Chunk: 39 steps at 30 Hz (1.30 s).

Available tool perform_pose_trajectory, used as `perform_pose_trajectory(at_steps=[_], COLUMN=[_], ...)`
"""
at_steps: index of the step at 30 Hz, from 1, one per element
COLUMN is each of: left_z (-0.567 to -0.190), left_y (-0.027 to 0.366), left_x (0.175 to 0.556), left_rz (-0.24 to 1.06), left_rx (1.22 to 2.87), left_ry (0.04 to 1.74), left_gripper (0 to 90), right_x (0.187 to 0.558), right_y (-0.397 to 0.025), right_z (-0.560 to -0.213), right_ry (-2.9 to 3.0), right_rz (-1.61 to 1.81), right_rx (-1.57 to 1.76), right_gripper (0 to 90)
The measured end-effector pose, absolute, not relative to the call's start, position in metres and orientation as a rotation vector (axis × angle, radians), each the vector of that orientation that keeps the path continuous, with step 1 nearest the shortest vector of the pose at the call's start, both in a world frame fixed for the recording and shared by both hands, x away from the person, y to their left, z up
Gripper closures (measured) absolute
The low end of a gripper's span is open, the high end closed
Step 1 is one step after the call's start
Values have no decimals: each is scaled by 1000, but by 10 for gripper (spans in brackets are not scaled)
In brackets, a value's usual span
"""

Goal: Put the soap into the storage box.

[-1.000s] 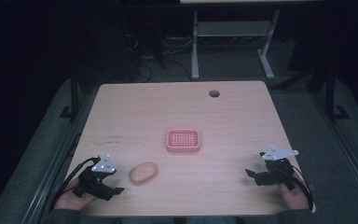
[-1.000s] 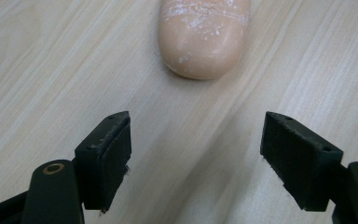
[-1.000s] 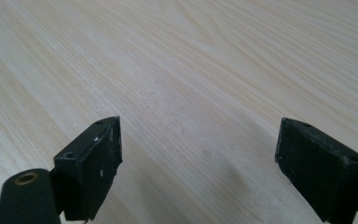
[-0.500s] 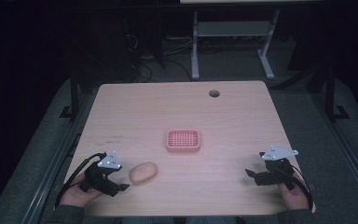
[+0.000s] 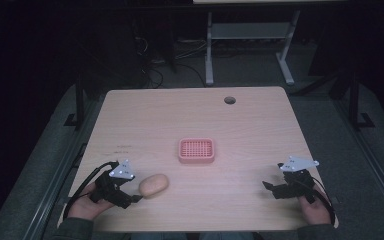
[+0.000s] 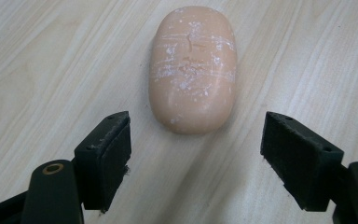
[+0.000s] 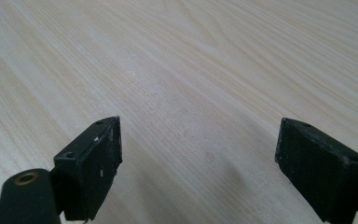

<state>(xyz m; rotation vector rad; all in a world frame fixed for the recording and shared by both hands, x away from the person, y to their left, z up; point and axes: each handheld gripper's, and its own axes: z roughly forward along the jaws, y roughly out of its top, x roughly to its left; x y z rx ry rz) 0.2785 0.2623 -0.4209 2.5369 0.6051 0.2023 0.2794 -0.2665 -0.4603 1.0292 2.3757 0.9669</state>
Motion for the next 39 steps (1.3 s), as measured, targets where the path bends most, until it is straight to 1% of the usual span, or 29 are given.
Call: perform_pose_trajectory(at_steps=[14, 39], left_z=[-424, -431], left_y=[246, 229], left_x=[288, 303], left_rz=[190, 162], left_rx=[2566, 2595], left_ry=[564, 527], left_gripper=[243, 243], right_x=[280, 280], right_y=[-267, -266], right_z=[-461, -461], right_ry=[2377, 2386], right_rz=[969, 965], right_rx=[1027, 1019], right_gripper=[141, 141])
